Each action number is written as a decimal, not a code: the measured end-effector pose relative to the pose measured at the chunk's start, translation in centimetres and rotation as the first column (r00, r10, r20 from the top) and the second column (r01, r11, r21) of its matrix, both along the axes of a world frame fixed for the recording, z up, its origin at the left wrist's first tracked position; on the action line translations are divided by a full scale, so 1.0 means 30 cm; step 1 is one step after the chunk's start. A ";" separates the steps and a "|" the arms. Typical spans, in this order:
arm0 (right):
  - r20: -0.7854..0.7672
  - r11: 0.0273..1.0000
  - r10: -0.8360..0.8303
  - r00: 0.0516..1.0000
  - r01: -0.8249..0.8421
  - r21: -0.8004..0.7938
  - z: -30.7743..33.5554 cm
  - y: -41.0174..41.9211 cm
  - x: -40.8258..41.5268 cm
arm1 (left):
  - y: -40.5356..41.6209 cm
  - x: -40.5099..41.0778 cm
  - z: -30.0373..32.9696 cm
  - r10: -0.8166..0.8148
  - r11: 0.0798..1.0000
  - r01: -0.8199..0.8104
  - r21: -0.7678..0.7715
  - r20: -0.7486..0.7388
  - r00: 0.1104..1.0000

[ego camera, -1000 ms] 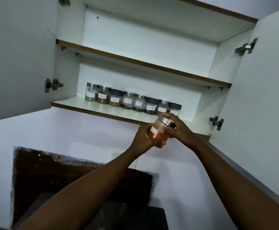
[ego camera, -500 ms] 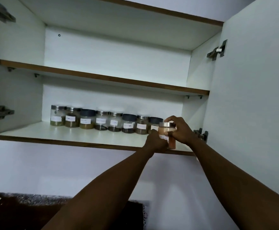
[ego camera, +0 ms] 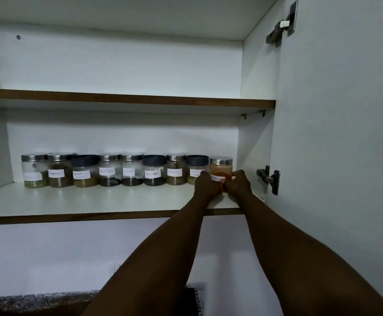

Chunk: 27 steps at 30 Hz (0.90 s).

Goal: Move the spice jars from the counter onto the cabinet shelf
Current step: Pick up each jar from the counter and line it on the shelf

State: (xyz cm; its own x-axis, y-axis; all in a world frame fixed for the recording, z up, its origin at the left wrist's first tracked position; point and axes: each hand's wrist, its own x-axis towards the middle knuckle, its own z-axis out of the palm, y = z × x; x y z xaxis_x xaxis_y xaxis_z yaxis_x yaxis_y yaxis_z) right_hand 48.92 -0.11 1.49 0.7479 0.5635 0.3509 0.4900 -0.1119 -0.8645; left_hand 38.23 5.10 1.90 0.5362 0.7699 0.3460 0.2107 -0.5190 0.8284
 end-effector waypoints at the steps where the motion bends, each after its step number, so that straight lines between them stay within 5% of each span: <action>1: 0.001 0.999 -0.025 1.000 0.025 -0.020 0.002 0.018 0.012 | 0.010 0.009 0.000 0.005 1.000 -0.005 0.015 -0.013 1.000; 10: -0.058 0.978 -0.183 0.981 0.188 0.088 -0.002 0.125 0.067 | 0.073 0.076 -0.003 -0.038 0.988 0.050 0.143 -0.082 0.996; 19: -0.008 0.999 -0.053 0.999 0.053 0.002 -0.015 0.159 0.095 | 0.084 0.098 -0.012 -0.059 0.975 0.086 0.205 -0.136 0.989; 27: -0.015 0.998 0.030 0.999 -0.031 -0.047 -0.015 0.174 0.097 | 0.109 0.111 -0.025 -0.084 0.991 0.099 0.093 -0.147 0.986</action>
State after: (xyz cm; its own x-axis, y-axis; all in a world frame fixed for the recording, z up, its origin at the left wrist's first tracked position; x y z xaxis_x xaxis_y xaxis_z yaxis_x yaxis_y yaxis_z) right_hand 51.84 5.11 1.04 0.7348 0.6022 0.3123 0.4812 -0.1382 -0.8657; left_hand 41.57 8.38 1.14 0.6521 0.6809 0.3334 0.2705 -0.6198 0.7367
